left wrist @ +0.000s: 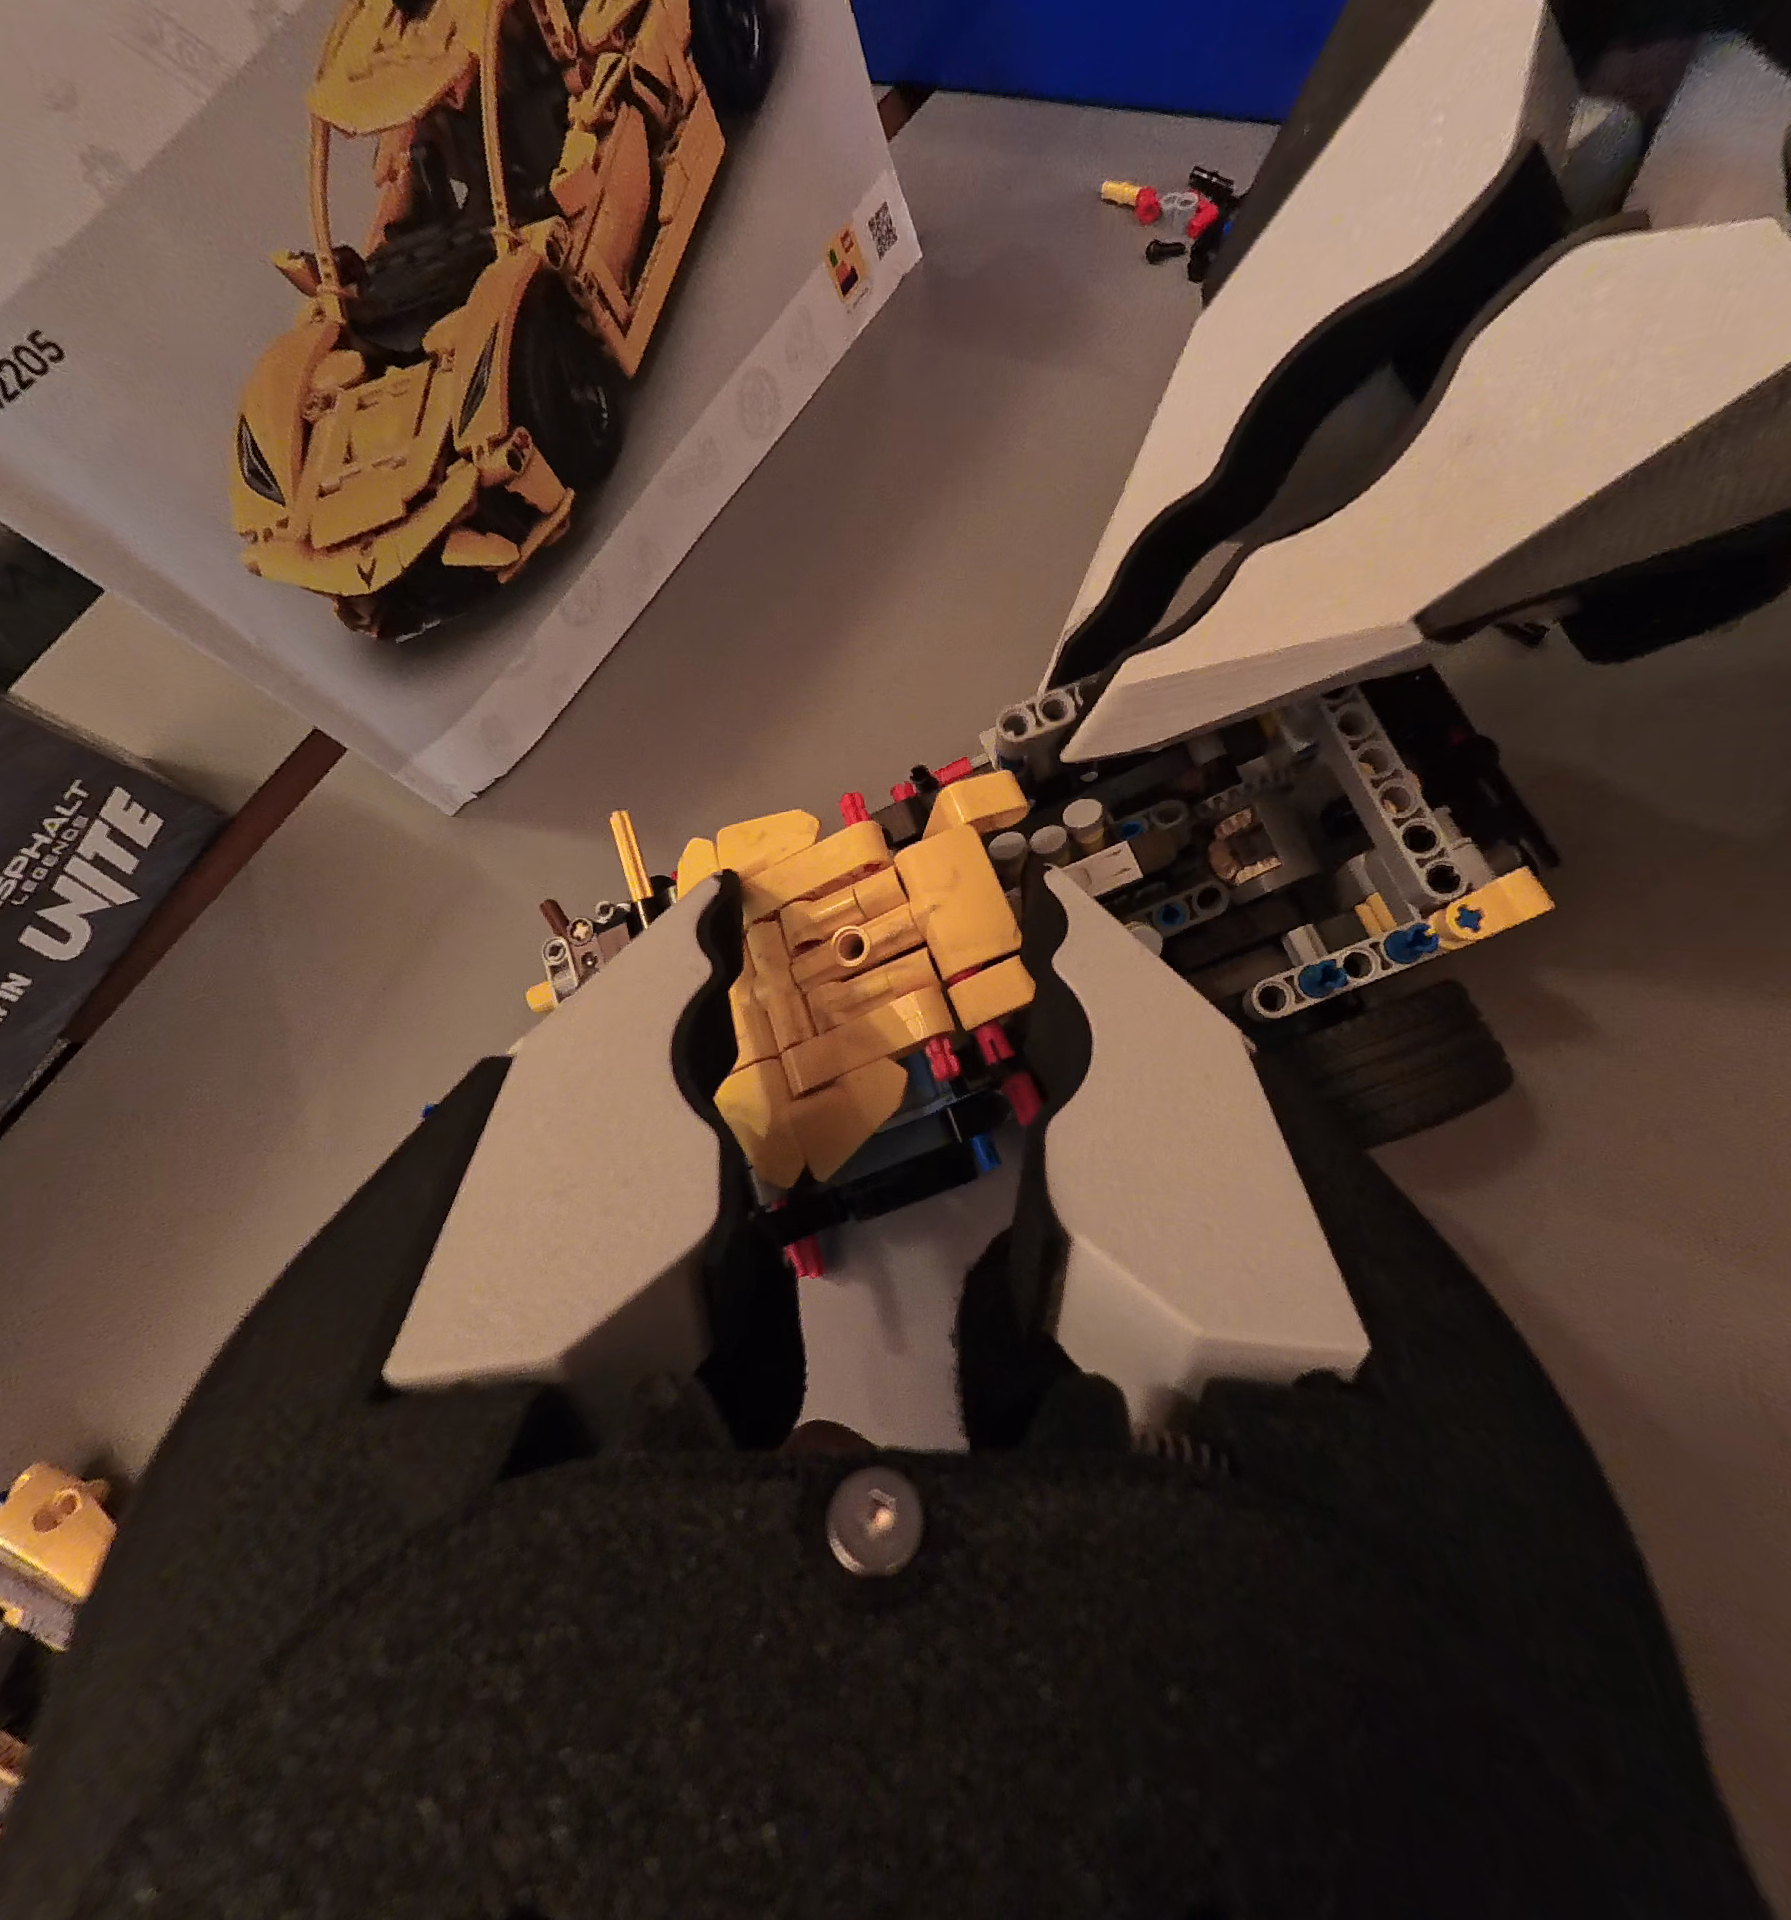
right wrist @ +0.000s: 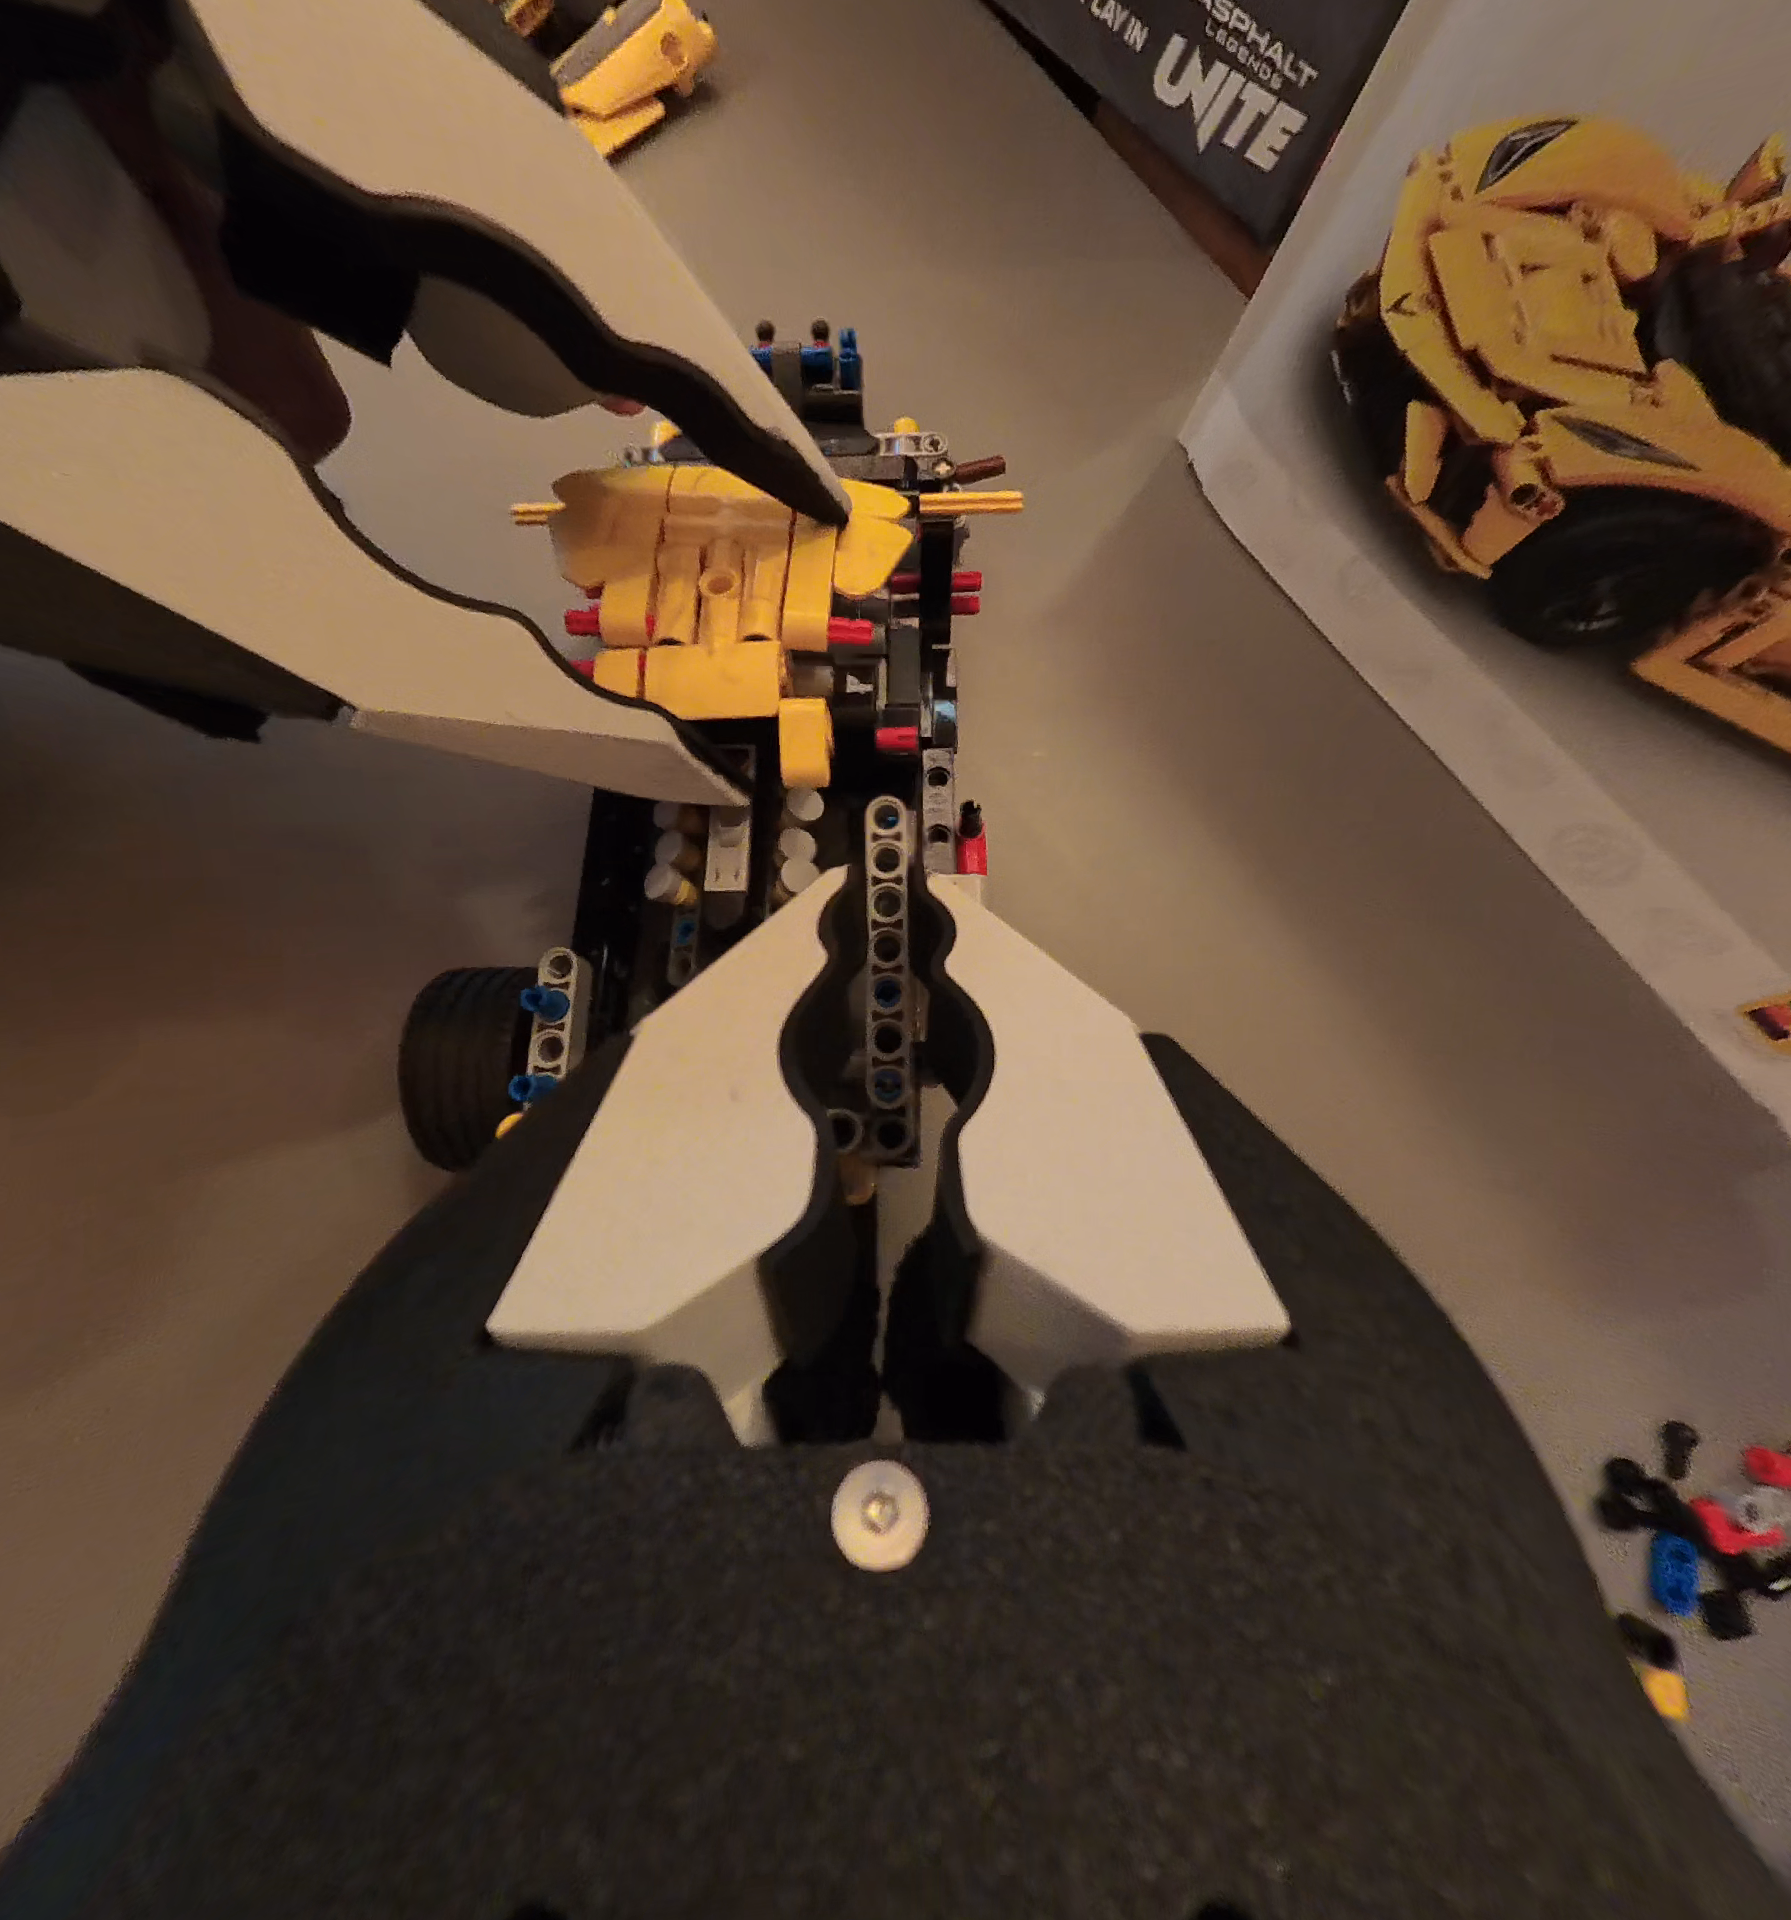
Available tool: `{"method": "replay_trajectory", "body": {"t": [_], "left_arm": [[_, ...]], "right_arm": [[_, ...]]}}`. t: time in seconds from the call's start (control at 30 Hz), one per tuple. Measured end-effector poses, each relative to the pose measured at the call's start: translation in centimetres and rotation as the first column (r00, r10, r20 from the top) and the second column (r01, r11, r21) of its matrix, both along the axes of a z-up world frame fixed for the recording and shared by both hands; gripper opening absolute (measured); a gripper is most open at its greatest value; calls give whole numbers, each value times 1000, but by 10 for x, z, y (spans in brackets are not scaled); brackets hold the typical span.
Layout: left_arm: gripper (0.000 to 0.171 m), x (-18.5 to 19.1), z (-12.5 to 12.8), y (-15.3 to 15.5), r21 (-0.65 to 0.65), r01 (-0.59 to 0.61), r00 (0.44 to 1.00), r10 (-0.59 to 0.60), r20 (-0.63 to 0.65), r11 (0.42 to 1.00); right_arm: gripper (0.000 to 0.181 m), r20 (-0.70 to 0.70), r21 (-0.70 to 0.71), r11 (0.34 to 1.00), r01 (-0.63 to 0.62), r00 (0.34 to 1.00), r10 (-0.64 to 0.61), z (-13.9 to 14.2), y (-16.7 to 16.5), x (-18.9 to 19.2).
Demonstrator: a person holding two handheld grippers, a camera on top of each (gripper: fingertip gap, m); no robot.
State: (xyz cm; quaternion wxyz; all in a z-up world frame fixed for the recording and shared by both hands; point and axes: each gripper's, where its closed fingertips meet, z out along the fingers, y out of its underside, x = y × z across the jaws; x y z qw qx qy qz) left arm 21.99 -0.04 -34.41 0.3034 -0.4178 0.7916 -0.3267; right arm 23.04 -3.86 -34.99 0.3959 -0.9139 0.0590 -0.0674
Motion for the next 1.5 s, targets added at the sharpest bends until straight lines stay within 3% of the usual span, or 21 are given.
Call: {"method": "replay_trajectory", "body": {"t": [0.27, 0.47, 0.5, 0.57, 0.8, 1.07, 1.33, 1.47, 1.5], "left_arm": [[55, 4, 1, -9, 7, 17, 1000, -17, 13, 1000], [54, 10, -5, -17, 10, 15, 1000, -15, 10, 1000], [54, 11, -6, -19, 11, 16, 1000, -16, 5, 1000], [54, 12, -6, -19, 25, 17, 1000, -16, -7, 1000], [54, 12, -7, -19, 31, 9, 1000, -9, -2, 999], [55, 12, -7, -19, 8, -1, 1000, 0, 4, 1000], [55, 16, -9, -30, 18, 19, 1000, -20, 10, 1000], [55, 12, -8, -43, -39, 70, 997, -70, 18, 997], [55, 14, -9, -43, -13, 64, 998, -63, 21, 998]], "right_arm": [[4, -164, 55, 996, 72, 985, -63, 2, -10, 5], [7, -253, -57, 994, 88, 962, -100, -14, -20, 7], [15, -271, -70, 995, 78, 958, -94, -13, -23, 7], [25, -220, -107, 990, 87, 969, -109, -8, -38, 13], [7, -142, -236, 972, 14, 989, -49, -29, -48, 7], [6, -290, -99, 994, 38, 955, -65, -21, -45, 6], [6, -35, -282, 959, 6, 999, -16, -24, -59, 7], [6, -28, -335, 942, -30, 999, 22, -13, -74, 1], [6, -35, -262, 965, -29, 999, 21, 3, -70, 0]]}}
